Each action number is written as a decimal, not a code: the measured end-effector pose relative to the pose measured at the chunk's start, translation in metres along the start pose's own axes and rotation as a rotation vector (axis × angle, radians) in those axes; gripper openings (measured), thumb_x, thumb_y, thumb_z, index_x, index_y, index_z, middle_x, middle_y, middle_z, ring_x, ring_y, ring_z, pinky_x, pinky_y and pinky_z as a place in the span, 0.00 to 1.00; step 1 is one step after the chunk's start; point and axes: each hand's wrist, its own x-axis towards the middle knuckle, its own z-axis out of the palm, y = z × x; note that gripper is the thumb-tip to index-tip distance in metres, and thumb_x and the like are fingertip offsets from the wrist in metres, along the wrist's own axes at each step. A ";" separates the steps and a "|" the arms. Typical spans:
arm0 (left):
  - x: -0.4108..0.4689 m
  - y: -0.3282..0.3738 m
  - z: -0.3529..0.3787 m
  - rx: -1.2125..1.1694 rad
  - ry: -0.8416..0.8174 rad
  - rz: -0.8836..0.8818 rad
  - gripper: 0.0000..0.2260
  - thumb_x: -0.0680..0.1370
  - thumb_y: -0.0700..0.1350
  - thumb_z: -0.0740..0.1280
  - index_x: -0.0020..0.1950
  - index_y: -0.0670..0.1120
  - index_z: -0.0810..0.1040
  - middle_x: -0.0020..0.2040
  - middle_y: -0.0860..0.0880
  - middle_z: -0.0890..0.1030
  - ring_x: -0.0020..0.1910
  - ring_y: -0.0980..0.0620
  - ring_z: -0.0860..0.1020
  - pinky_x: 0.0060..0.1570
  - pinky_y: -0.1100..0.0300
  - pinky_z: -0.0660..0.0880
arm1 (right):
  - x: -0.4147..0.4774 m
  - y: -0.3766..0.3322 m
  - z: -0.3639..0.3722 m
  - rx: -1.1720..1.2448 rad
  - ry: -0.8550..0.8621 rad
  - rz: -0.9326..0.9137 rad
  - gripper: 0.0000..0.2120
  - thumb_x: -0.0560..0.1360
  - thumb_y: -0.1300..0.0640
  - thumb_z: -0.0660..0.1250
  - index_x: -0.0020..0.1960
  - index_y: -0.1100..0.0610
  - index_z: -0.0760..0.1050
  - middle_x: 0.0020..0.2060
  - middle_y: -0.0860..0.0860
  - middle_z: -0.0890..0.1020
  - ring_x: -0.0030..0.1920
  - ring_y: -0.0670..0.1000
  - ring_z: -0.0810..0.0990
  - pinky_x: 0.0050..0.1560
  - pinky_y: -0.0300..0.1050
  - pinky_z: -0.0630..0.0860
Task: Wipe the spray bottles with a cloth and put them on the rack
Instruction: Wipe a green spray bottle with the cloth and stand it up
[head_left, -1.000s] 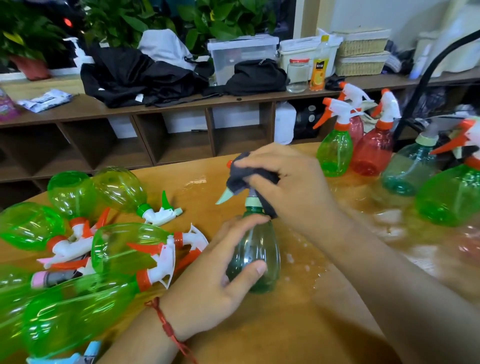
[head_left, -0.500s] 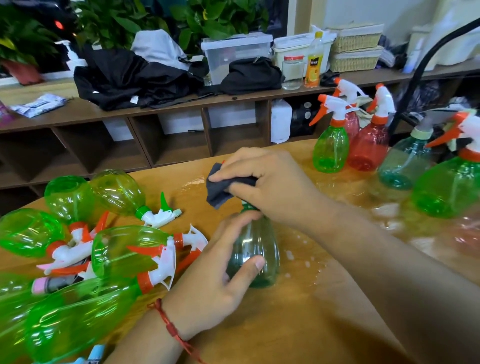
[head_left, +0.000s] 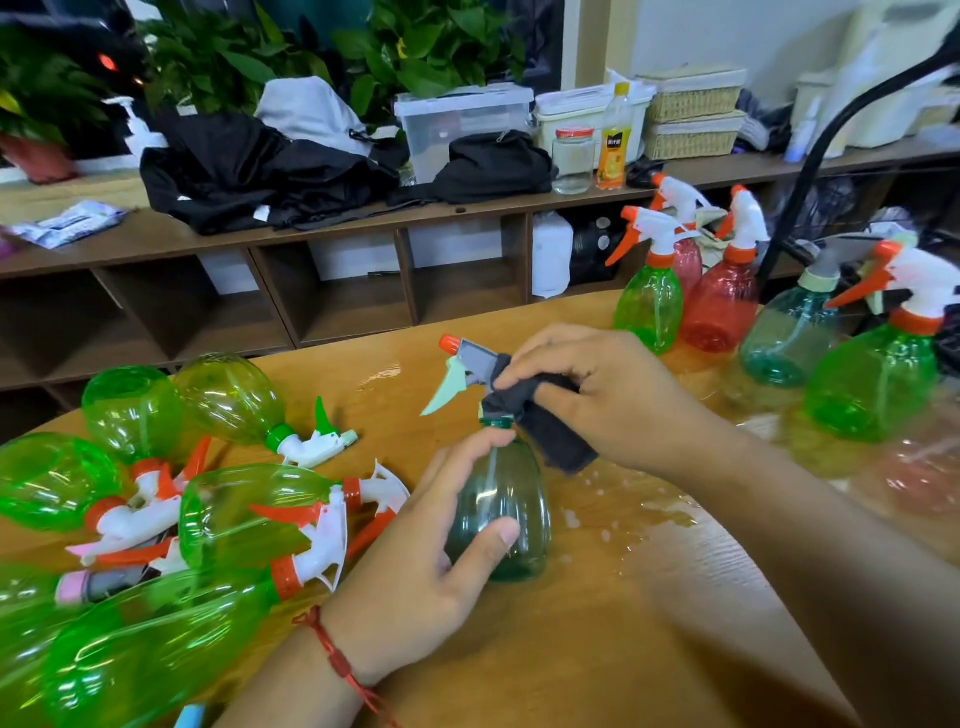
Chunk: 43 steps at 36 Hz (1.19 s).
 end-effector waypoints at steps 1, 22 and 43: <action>0.000 0.002 0.001 0.013 -0.003 0.008 0.25 0.84 0.59 0.64 0.79 0.70 0.60 0.78 0.64 0.67 0.76 0.57 0.70 0.68 0.54 0.76 | 0.002 -0.003 -0.002 -0.016 0.050 -0.021 0.18 0.77 0.72 0.70 0.56 0.53 0.88 0.54 0.43 0.83 0.57 0.40 0.81 0.59 0.30 0.73; -0.006 0.002 0.000 0.006 -0.021 0.029 0.26 0.84 0.54 0.66 0.78 0.71 0.60 0.79 0.65 0.65 0.78 0.62 0.66 0.65 0.76 0.66 | 0.036 -0.024 -0.007 0.260 0.029 0.164 0.17 0.83 0.66 0.66 0.59 0.46 0.85 0.52 0.40 0.88 0.56 0.39 0.85 0.59 0.38 0.80; -0.006 0.003 -0.001 0.056 -0.025 0.092 0.26 0.84 0.57 0.65 0.79 0.72 0.59 0.81 0.67 0.61 0.79 0.63 0.63 0.62 0.61 0.76 | -0.002 0.000 -0.020 0.211 0.116 0.311 0.20 0.85 0.67 0.61 0.62 0.49 0.86 0.52 0.42 0.88 0.53 0.40 0.85 0.55 0.39 0.81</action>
